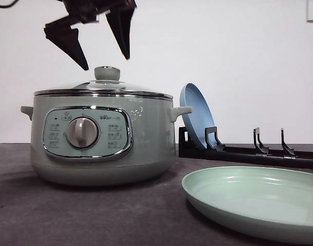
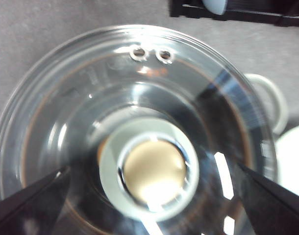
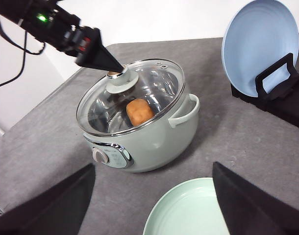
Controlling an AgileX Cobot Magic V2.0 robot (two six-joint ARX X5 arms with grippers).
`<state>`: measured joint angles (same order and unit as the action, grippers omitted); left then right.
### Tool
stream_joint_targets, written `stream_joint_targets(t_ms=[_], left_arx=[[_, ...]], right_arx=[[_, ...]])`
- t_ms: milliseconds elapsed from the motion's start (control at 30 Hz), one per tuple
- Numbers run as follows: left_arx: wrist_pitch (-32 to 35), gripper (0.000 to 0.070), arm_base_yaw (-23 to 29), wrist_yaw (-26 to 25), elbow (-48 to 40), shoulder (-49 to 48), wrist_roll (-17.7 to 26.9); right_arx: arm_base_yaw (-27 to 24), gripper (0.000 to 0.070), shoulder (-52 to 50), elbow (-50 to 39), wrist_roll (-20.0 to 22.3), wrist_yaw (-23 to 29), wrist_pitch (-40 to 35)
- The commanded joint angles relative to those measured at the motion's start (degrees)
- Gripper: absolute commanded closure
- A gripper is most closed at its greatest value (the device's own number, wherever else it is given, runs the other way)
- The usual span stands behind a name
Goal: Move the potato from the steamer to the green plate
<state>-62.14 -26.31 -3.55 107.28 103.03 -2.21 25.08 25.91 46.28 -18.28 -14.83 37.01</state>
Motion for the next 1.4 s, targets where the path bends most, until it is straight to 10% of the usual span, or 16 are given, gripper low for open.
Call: stream_joint_targets(t_ms=[0,567,1033,1367], left_arx=[[0.45,0.0030,-0.66,0.95,1.95,1.73,1.24],[0.33,0.0176,-1.83,1.82,1.95,4.80,3.23],[-0.18,0.0669,-1.83,2.73,1.95,4.78,3.04],[-1.28,0.0691,-1.83,2.73,2.57,4.51,2.61]], right_arx=[[0.24,0.0221,0.17,0.63,-0.50,0.02,-0.65],[0.24,0.0221,0.17,0.63,-0.61,0.04,0.30],[0.24,0.0221,0.17,0.63,-0.61,0.04,0.53],[0.24,0.0221,0.17,0.63,-0.63,0.04,0.78]])
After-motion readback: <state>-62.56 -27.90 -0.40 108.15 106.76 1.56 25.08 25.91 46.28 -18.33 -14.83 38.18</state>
